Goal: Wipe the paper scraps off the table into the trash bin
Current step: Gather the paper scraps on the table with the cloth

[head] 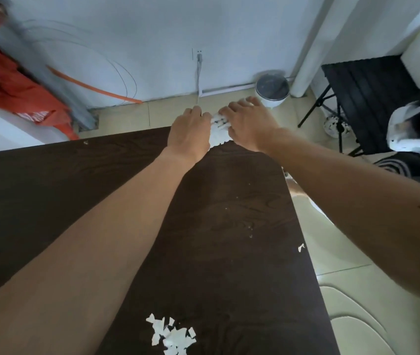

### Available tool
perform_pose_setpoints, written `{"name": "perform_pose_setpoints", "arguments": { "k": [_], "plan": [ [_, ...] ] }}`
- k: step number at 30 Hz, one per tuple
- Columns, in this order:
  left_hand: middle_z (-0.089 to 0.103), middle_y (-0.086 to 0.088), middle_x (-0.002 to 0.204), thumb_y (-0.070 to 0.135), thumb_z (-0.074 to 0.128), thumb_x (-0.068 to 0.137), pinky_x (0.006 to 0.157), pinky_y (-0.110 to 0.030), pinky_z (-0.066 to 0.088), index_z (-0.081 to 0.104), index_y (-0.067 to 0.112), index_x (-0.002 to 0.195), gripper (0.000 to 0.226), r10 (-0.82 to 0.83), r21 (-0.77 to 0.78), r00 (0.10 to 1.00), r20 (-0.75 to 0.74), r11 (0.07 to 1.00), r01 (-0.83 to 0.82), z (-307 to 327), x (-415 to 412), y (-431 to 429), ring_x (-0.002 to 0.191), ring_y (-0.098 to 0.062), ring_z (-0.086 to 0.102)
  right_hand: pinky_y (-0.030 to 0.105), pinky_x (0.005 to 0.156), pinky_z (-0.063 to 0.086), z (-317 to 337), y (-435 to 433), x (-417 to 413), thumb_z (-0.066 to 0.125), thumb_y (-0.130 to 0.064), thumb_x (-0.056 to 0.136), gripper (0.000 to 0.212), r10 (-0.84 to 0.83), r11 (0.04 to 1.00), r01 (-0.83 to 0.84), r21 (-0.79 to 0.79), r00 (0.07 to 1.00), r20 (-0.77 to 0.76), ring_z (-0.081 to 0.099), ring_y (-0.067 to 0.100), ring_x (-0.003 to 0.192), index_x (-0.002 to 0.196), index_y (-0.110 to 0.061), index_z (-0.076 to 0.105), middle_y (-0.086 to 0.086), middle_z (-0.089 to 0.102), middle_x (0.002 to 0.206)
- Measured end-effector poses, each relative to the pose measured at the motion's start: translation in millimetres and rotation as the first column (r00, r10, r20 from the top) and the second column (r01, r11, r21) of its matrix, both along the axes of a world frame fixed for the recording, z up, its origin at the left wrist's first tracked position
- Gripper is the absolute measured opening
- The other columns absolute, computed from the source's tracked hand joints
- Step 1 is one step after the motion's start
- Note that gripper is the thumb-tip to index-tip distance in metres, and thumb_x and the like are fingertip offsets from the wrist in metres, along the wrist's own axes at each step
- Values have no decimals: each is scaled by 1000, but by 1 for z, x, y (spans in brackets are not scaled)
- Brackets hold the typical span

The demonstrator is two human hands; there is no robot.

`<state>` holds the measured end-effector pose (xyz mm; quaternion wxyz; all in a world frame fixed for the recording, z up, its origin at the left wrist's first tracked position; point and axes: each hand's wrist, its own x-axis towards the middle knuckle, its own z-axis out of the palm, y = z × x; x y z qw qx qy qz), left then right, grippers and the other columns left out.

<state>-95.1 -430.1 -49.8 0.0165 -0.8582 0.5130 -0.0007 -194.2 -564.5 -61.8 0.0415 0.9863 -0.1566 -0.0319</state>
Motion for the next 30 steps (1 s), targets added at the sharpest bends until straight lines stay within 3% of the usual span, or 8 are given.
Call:
{"name": "perform_pose_setpoints", "arguments": {
  "k": [4,8,12,14,17,30],
  "plan": [
    [59,-15,124,15,72,88,92,-39,48,49,7,135,53,-5,27,998,-61,1000,7,-7,-14,-20,114,-31,56,46,105,34,-6,-17,-7,51,-31,89,48,-65,995,67,70,997,-42,51,32,123,132,-11,49,12,56,131],
    [62,-12,122,19,73,87,90,-41,51,43,12,136,58,-4,81,990,-140,997,15,-18,-18,-19,109,-30,60,59,111,24,-14,-14,-9,55,-39,87,57,-117,985,128,119,989,-95,40,30,135,138,-17,43,9,46,141],
    [52,-12,141,19,71,89,104,-43,43,26,11,152,78,-13,115,978,-209,993,38,-17,-19,-18,129,-30,50,52,106,31,-14,-8,-18,54,-49,84,59,-185,979,192,63,977,-102,43,32,125,135,-22,46,11,44,135],
    [43,-11,152,21,70,90,113,-43,36,23,12,156,81,-15,140,975,-224,989,48,-18,-24,-22,140,-29,40,47,102,35,-18,-8,-29,52,-48,85,55,-205,971,212,110,976,-67,43,32,123,133,-21,46,11,45,131],
    [42,-8,154,24,71,90,115,-44,34,27,16,155,79,-49,112,974,-221,991,75,-22,-38,-23,143,-29,37,46,100,38,-23,-8,-50,51,-49,86,54,-252,950,255,182,967,-36,41,32,123,134,-22,44,12,44,132],
    [51,-5,146,22,73,89,109,-41,40,37,19,150,71,-229,36,937,-263,968,247,-27,-112,27,136,-26,46,48,100,40,-27,63,-149,53,-51,85,54,-435,870,434,235,899,-50,42,34,119,131,-25,43,11,44,126]
  ]
}}
